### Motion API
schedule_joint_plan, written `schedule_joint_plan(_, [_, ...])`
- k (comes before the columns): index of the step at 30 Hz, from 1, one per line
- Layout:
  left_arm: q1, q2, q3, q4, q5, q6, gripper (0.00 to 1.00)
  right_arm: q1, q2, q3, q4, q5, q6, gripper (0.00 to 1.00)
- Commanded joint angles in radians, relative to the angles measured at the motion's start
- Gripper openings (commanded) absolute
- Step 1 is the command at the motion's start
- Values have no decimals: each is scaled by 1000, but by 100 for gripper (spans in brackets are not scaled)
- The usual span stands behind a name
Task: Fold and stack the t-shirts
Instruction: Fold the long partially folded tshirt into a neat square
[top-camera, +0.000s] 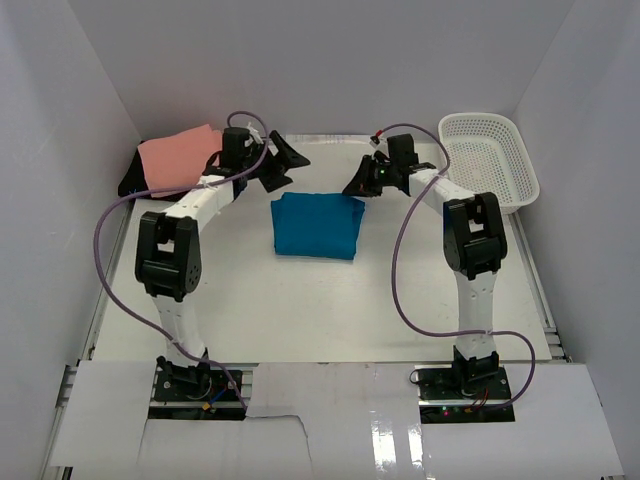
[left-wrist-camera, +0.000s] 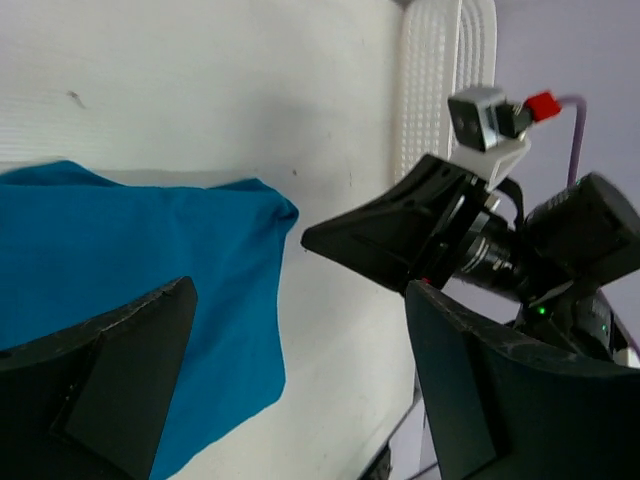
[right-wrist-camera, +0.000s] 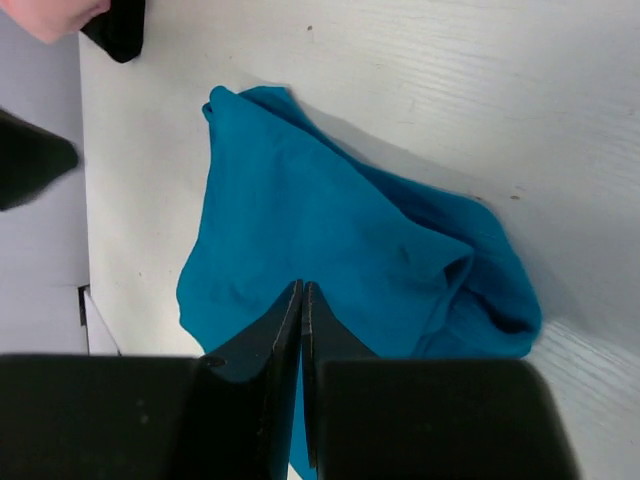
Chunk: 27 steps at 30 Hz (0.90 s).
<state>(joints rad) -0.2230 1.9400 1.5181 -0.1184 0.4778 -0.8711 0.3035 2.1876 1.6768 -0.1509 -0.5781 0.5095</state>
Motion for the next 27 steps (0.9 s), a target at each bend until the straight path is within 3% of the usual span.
schedule_joint_plan(1, [-47, 94, -13, 111, 207, 4, 95, 5, 21, -26, 132, -109, 73, 8])
schedule_joint_plan(7, [-79, 234, 4, 171, 239, 7, 93, 2, 112, -25, 209, -132, 132, 8])
schedule_joint_plan(13, [-79, 251, -44, 114, 128, 73, 91, -9, 176, 11, 41, 12, 84, 8])
schedule_joint_plan(18, [-79, 209, -64, 42, -8, 103, 91, -24, 117, -69, 8, 115, 50, 8])
schedule_joint_plan(24, [-81, 175, -15, 22, 19, 69, 91, -24, -38, -184, 138, 21, 66, 8])
schedule_joint_plan(27, [-84, 133, 56, -88, -22, 75, 91, -24, -89, -180, 166, -8, 57, 8])
